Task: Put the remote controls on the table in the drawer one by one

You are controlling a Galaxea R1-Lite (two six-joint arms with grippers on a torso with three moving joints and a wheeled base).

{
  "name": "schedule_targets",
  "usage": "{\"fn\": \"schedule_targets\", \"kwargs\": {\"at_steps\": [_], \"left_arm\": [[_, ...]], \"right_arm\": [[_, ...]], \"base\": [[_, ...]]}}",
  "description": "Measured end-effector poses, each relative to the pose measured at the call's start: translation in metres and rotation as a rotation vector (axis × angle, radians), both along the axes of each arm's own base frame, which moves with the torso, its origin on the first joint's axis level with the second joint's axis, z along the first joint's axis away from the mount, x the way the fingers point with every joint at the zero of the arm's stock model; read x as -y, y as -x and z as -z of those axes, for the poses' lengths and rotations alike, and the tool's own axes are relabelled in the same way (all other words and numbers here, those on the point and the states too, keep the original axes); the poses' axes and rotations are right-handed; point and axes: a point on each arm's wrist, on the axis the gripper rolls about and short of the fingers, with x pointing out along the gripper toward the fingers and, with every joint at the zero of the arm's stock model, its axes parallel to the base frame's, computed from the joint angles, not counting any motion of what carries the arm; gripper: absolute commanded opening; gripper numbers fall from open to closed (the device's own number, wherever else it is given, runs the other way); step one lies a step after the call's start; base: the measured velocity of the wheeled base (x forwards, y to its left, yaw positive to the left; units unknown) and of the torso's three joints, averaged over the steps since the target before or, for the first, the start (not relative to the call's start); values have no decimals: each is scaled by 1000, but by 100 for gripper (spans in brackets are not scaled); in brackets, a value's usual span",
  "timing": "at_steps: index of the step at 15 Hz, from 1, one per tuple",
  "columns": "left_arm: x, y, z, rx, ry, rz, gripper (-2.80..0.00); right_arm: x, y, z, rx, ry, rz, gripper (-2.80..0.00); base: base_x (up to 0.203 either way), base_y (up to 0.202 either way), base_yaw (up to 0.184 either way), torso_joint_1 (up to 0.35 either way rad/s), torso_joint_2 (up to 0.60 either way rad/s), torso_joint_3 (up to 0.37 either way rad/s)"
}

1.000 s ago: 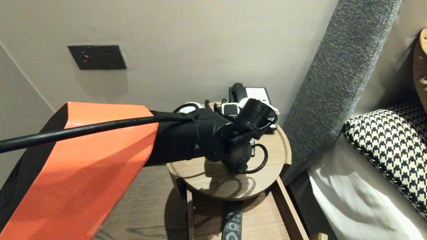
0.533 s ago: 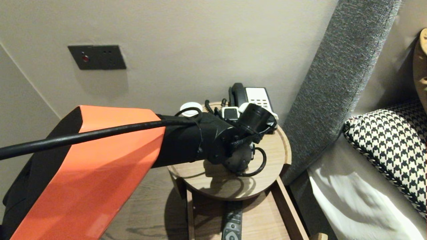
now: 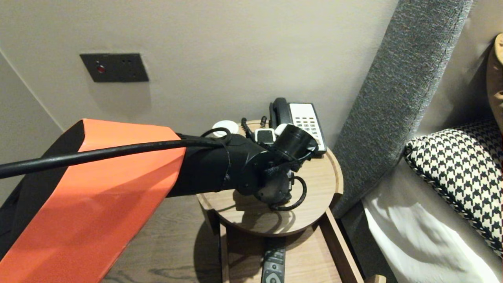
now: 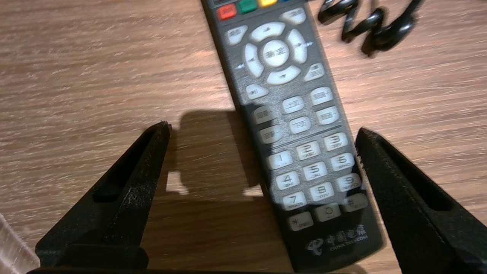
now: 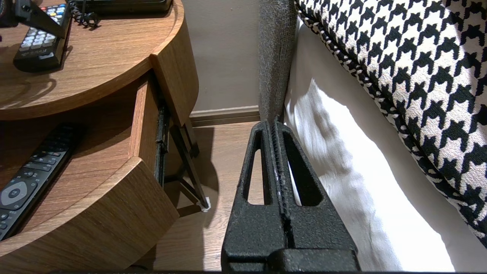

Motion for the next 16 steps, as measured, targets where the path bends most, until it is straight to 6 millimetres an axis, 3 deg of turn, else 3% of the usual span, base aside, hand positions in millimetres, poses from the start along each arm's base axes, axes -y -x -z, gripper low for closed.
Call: {"fn": "schedule_targets", "kwargs": {"at_steps": [5,12,16], "left_arm": [[-4,-2,4,6,0,-3,0],[-21,2,-1,-5,-18,-18,0],[-21,1,-6,13,-3,-15,0]], "right_arm": [[0,0,0,0,1,0,-280],[0,0,0,0,0,0,-280],[0,0,0,0,0,0,-280]], "base": [[0,0,0,0,0,0],[0,0,0,0,0,0],[0,0,0,0,0,0]]}}
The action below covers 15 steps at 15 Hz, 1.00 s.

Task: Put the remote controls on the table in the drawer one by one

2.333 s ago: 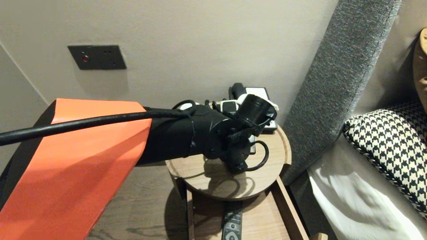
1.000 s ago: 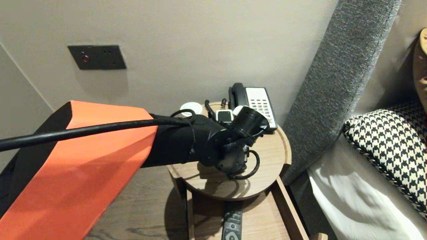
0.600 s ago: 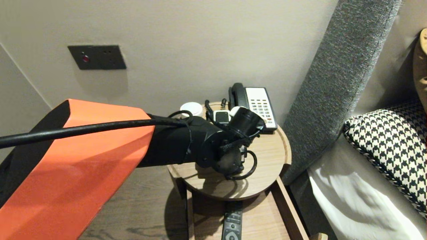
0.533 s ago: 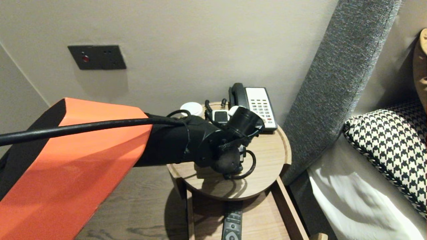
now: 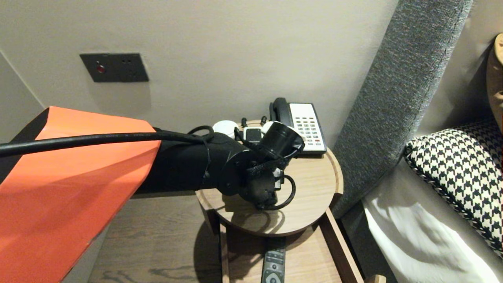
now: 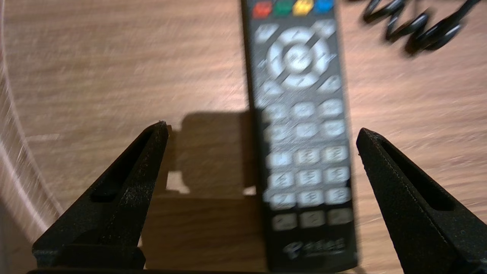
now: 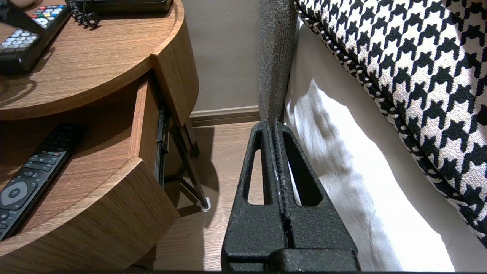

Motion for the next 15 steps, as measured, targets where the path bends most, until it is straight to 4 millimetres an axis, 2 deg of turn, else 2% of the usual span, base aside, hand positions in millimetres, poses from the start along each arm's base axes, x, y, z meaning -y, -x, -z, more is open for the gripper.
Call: {"fn": "schedule_targets", "kwargs": {"at_steps": [3,13,14,15], "left_arm": [[6,-3,-4,19,23,5,0],[14,-6,12,3,14,-7,0],[14,-6,13,4,11,-11,-280],[15,-6,14,4,8,-12,-280]], "right_arm": [[0,0,0,0,1,0,-280],[0,0,0,0,0,0,-280],[0,0,0,0,0,0,-280],[0,0,0,0,0,0,-280]], "base": [[0,0,0,0,0,0],[0,0,0,0,0,0],[0,0,0,0,0,0],[0,0,0,0,0,0]]}}
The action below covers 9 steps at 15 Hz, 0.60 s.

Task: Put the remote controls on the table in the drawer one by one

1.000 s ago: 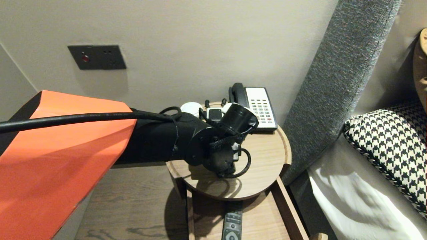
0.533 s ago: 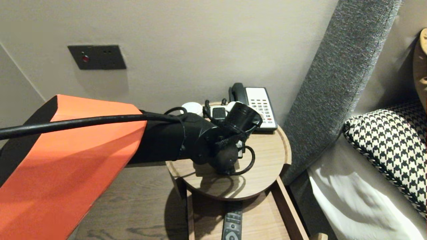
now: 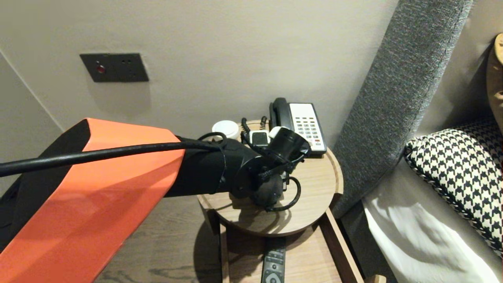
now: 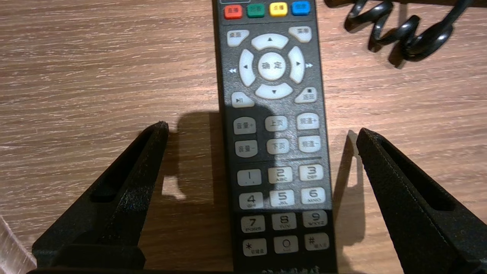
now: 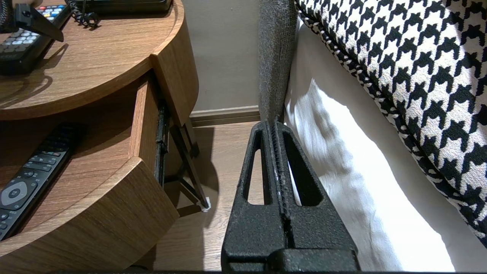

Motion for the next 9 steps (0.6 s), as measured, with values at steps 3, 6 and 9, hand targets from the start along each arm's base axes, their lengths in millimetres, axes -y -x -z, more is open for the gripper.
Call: {"fn": "schedule_targets", "kwargs": {"at_steps": [3,6,9], "left_arm": [[2,2,2,-1,-4,3,-280],[3,1,8,-12,10,-13,-280],[3,1,7,-16,6,-9,-280]], "right_arm": [[0,0,0,0,0,0,-280],[0,0,0,0,0,0,-280],[0,0,0,0,0,0,-280]], "base": [[0,0,0,0,0,0],[0,0,0,0,0,0],[0,0,0,0,0,0]]}}
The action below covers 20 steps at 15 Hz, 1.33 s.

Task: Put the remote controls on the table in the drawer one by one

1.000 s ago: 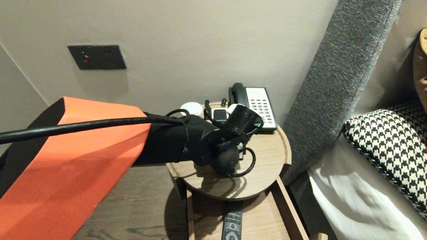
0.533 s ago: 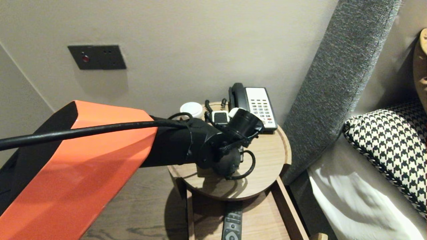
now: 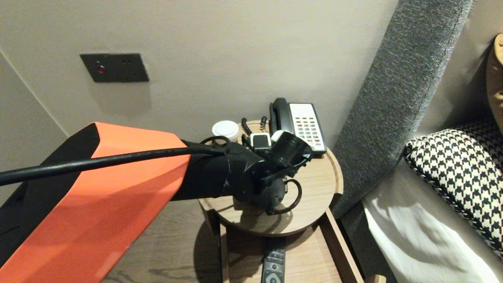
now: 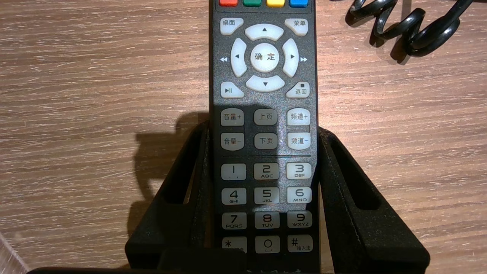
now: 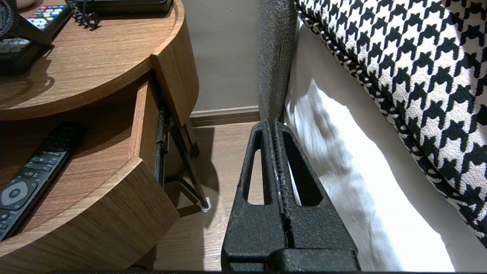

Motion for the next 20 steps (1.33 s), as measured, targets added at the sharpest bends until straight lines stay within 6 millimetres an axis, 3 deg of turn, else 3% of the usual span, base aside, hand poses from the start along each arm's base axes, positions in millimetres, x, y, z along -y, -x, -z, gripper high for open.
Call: {"fn": "schedule_targets", "kwargs": {"at_steps": [3,12,15,20], "left_arm": [[-5,3,-13,5,3,14,-280],[-49,41,-91,-111,120,185,-280],[-51,57,-95,-231,145,294,-280],[-30,75,-85,-301,132,391,-280]], "right_arm": [[0,0,0,0,0,0,-280],[0,0,0,0,1,1,-280],[0,0,0,0,0,0,-280],[0,0,0,0,0,0,-280]], "base": [[0,0,0,0,0,0],[0,0,0,0,0,0],[0,0,0,0,0,0],[0,0,0,0,0,0]]}}
